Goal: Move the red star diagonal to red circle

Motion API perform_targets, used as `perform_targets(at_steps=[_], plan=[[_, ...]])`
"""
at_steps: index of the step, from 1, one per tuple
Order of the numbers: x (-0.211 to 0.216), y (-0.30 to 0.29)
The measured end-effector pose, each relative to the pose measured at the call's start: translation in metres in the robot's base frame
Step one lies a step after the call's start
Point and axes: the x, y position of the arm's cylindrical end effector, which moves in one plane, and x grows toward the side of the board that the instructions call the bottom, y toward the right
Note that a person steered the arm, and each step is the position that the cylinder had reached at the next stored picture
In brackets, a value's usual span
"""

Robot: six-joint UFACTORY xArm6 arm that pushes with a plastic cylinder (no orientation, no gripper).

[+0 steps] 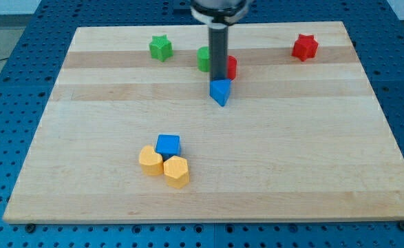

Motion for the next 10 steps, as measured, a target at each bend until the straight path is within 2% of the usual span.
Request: perform_targets(at_steps=[2, 3, 4, 5, 6, 7, 8, 9, 10], plan=[[0.005, 0.040], [-0.023, 0.121], [-0.069, 0.203], [-0.097, 0.228], [-0.098, 0.238], [-0.113, 0.177], [-0.109, 0.138], [-0.155, 0.155], [-0.160, 0.145]])
